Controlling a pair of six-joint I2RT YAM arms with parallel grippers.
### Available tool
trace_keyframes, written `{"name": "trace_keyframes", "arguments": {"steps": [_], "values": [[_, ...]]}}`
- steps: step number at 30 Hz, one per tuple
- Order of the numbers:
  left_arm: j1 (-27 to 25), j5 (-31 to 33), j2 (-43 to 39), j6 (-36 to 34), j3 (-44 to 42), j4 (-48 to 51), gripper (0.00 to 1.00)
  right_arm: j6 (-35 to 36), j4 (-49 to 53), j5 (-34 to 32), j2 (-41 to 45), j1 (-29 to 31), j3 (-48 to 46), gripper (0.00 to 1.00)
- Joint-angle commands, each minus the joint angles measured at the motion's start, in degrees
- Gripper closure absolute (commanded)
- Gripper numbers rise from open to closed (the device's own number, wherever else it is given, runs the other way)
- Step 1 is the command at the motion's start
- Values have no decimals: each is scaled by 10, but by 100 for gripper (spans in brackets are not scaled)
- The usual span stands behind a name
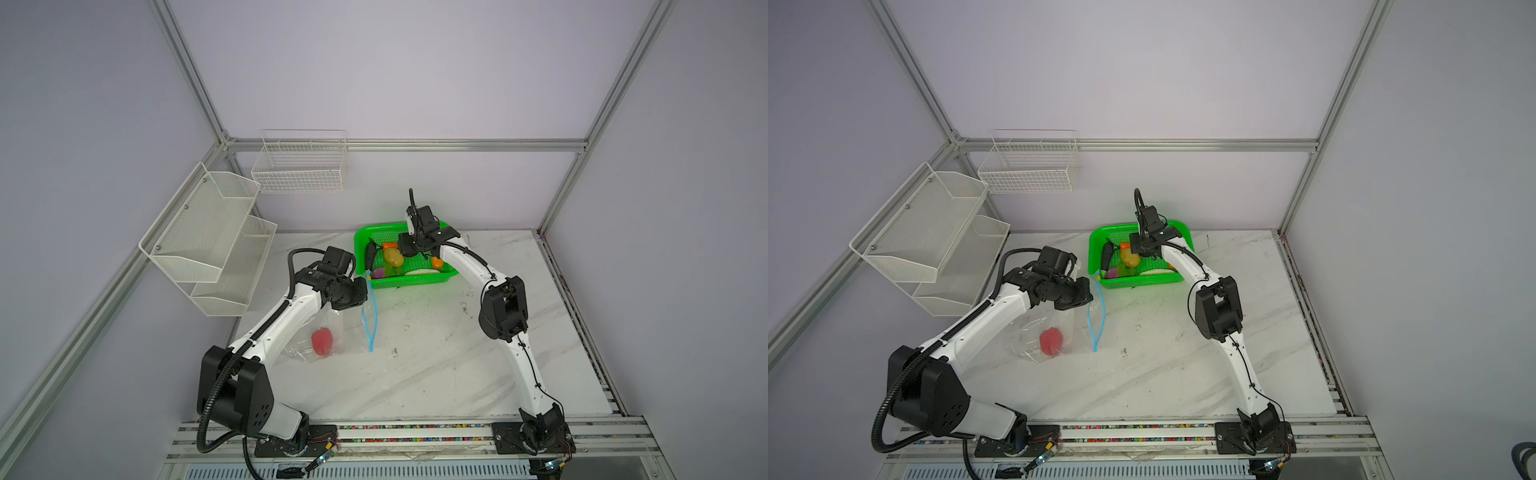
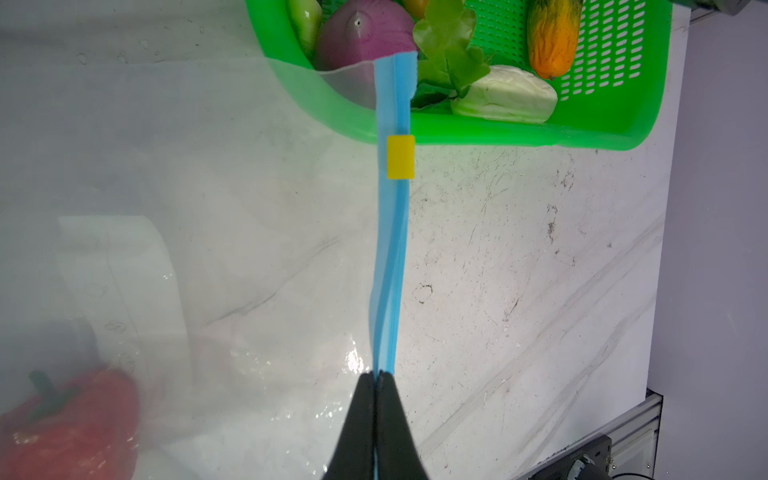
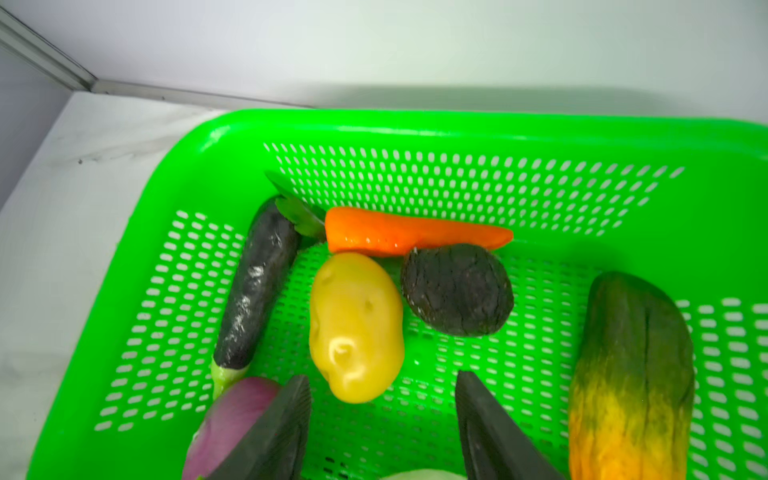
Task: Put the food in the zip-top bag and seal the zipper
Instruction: 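Lower the right gripper into the basket and grasp the dark round vegetable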
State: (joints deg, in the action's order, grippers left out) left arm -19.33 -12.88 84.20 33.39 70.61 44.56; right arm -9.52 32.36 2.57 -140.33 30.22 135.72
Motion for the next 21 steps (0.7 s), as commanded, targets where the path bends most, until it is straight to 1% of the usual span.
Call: {"name": "trace_keyframes", "arguments": {"steps": [1, 6, 10, 13, 21], "values": [[-3, -11, -16, -7, 5, -16, 100, 10, 16, 11, -40, -7, 28, 41], [-4, -15, -11, -10, 12, -16, 100, 20, 7, -2, -77, -28, 70, 36], [-4, -15, -12, -10, 12, -15, 100, 41, 0, -19, -98, -31, 86, 25], [-3, -17, -14, -9, 9, -16, 100, 46, -16, -23, -108, -33, 85, 19], [-3, -17, -17, -8, 7, -15, 100, 41, -48, -11, -138, -38, 90, 19]]}}
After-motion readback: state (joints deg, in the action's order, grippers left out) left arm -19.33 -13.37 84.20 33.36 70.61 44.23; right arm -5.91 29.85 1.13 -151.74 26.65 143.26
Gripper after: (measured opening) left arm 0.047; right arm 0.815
